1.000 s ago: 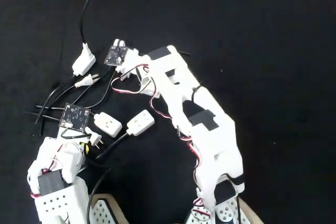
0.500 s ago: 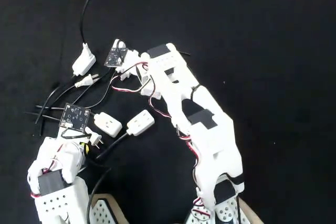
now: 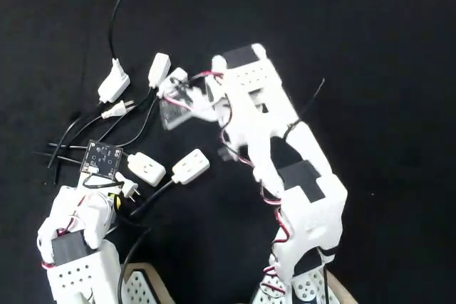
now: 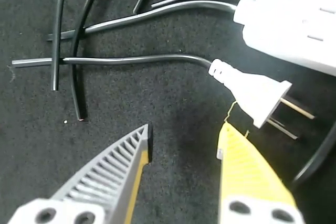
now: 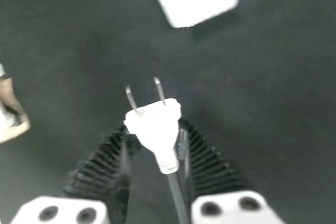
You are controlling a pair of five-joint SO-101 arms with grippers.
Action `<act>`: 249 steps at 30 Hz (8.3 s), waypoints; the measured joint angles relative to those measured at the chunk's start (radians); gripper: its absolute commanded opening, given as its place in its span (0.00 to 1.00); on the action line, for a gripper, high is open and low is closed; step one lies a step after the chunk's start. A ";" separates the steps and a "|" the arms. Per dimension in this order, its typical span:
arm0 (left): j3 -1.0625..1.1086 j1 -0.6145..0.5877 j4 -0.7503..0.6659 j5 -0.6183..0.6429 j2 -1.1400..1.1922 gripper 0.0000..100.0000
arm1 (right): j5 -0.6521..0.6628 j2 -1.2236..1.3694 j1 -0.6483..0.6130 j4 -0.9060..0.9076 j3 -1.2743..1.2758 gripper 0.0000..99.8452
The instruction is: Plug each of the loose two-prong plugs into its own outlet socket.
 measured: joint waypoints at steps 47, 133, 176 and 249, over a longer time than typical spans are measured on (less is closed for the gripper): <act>0.000 0.000 0.000 -0.051 0.000 0.21 | -2.236 -0.509 0.015 -0.841 0.942 0.19; 0.006 0.000 0.000 -0.052 0.000 0.21 | -0.974 0.330 0.117 0.006 -0.130 0.21; 0.006 0.000 0.000 -0.052 0.000 0.21 | -1.040 0.295 0.141 0.009 -0.098 0.02; 0.006 0.009 0.000 -0.054 0.000 0.21 | -1.387 -0.997 -0.265 -2.125 1.703 0.01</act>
